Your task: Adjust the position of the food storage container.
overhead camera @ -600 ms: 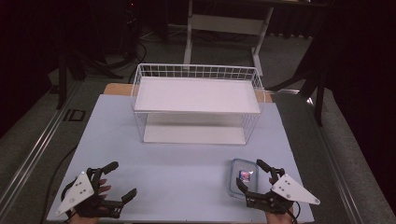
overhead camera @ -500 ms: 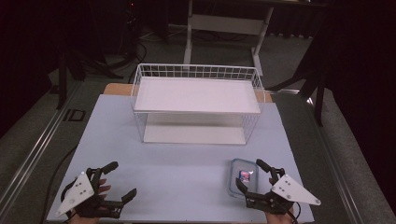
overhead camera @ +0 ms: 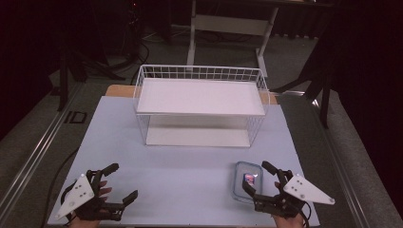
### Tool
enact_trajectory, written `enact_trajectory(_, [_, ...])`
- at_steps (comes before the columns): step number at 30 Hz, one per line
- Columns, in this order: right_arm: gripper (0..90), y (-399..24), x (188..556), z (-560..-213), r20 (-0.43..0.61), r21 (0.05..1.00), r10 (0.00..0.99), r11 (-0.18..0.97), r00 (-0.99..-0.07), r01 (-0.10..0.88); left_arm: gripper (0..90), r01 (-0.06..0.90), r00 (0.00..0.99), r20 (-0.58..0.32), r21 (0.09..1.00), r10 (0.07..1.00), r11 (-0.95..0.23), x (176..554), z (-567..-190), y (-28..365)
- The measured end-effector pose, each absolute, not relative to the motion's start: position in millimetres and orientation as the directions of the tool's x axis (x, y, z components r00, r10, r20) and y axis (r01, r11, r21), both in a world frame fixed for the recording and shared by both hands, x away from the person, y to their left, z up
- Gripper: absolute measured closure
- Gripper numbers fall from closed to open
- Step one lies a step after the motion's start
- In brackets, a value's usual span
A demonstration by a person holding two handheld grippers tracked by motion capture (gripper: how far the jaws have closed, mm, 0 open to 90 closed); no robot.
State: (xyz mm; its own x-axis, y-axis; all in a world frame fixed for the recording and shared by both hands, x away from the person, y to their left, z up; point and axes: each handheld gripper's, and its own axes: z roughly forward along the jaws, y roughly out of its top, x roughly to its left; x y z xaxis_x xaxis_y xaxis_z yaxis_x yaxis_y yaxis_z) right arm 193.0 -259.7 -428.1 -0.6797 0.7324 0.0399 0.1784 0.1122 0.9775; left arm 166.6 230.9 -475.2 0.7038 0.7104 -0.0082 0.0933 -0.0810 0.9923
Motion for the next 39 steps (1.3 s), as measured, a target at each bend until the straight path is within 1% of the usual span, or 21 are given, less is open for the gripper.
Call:
enact_trajectory(3, [14.6, -271, 201, -430, 0.073, 0.972, 0.729, 0.101, -0.680, 0.213, 2.0, 0.098, 0.705, -0.006, 0.991, 0.709, -0.089, 167, -476, 230])
enact_trajectory(6, [23.3, -281, 205, -435, 0.072, 0.960, 0.758, 0.125, -0.648, 0.252, 2.0, 0.100, 0.705, -0.008, 0.991, 0.709, -0.088, 167, -476, 229])
enact_trajectory(8, [34.4, -288, 205, -439, 0.063, 0.953, 0.776, 0.141, -0.627, 0.270, 2.0, 0.098, 0.705, -0.006, 0.991, 0.709, -0.089, 167, -476, 228])
enact_trajectory(10, [41.3, -296, 206, -444, 0.063, 0.943, 0.789, 0.154, -0.611, 0.296, 2.0, 0.098, 0.707, -0.007, 0.991, 0.707, -0.089, 168, -476, 227])
enact_trajectory(11, [50.1, -299, 205, -446, 0.064, 0.936, 0.798, 0.160, -0.600, 0.312, 2.0, 0.098, 0.708, -0.009, 0.991, 0.707, -0.086, 168, -476, 226])
enact_trajectory(13, [55.8, -305, 206, -450, 0.061, 0.925, 0.804, 0.177, -0.591, 0.336, 2.0, 0.100, 0.711, -0.008, 0.991, 0.704, -0.090, 168, -476, 226])
enact_trajectory(14, [63.1, -308, 205, -453, 0.062, 0.920, 0.804, 0.184, -0.591, 0.346, 2.0, 0.101, 0.713, -0.006, 0.990, 0.702, -0.093, 169, -476, 225])
enact_trajectory(17, [74.2, -314, 202, -460, 0.048, 0.903, 0.808, 0.217, -0.587, 0.372, 2.0, 0.100, 0.719, -0.006, 0.990, 0.695, -0.095, 169, -476, 223])
enact_trajectory(20, [89.8, -320, 200, -467, 0.045, 0.883, 0.811, 0.240, -0.583, 0.402, 2.0, 0.098, 0.723, -0.007, 0.991, 0.691, -0.093, 169, -476, 221])
enact_trajectory(25, [90.0, -325, 194, -477, 0.014, 0.852, 0.817, 0.292, -0.577, 0.434, 2.0, 0.095, 0.725, -0.002, 0.991, 0.688, -0.096, 170, -475, 220])
enact_trajectory(29, [90.0, -331, 191, -486, 0.027, 0.837, 0.823, 0.292, -0.567, 0.463, 2.0, 0.090, 0.726, -0.001, 0.991, 0.688, -0.095, 171, -475, 219])
enact_trajectory(34, [90.0, -329, 188, -501, 0.024, 0.806, 0.804, 0.336, -0.594, 0.488, 2.0, 0.087, 0.732, 0.005, 0.991, 0.682, -0.100, 173, -475, 216])
enact_trajectory(39, [90.0, -323, 189, -505, 0.025, 0.769, 0.789, 0.378, -0.614, 0.516, 2.0, 0.083, 0.737, 0.010, 0.991, 0.676, -0.105, 175, -474, 214])
